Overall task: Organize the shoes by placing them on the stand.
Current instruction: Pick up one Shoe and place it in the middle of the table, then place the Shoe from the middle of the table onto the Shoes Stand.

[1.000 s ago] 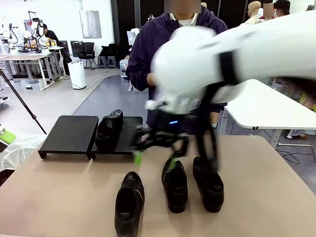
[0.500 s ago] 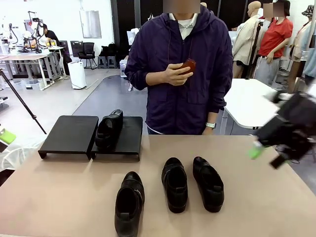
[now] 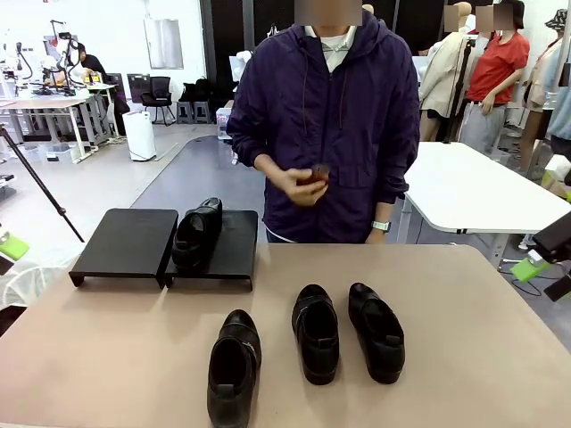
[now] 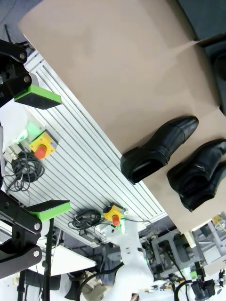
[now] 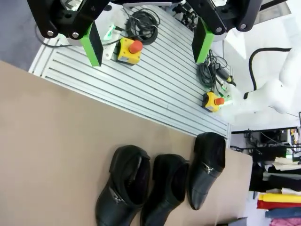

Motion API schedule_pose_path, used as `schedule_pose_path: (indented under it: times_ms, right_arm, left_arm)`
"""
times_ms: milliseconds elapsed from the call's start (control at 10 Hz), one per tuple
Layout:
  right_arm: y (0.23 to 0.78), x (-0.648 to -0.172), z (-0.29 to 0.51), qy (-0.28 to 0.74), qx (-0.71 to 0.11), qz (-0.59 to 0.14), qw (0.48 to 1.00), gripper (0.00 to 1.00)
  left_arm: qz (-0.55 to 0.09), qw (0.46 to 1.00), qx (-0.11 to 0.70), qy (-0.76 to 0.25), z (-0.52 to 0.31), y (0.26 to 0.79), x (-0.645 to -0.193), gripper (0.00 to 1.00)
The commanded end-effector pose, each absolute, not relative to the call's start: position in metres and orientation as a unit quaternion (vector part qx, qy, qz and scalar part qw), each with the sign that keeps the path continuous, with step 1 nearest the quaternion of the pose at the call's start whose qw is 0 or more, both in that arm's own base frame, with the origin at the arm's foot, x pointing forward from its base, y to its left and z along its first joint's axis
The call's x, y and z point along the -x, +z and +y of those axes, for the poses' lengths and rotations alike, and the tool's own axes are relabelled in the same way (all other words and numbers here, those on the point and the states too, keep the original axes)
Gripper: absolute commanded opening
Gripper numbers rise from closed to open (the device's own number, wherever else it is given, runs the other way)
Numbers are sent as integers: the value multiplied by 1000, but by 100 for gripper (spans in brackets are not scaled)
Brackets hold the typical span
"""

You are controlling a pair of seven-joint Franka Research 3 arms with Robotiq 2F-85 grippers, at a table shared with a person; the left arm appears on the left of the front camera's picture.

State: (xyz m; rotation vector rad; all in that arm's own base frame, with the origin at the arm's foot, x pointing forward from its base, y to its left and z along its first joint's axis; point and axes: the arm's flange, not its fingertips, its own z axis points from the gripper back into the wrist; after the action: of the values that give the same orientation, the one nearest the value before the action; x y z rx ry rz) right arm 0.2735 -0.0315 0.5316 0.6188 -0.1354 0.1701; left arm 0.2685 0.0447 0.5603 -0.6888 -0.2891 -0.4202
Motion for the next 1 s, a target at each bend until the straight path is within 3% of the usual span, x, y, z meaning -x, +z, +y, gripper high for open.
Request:
schedule_pose_path:
  times_ms: [0, 900]
  right_arm:
    - [536, -268, -29, 78, -311, -70, 945, 100]
    - [536, -268, -29, 78, -311, -70, 945, 100]
  left_arm:
    - [-149, 903, 342, -211, 45, 561, -270, 100]
    - [-149, 903, 342, -211, 45, 561, -270, 100]
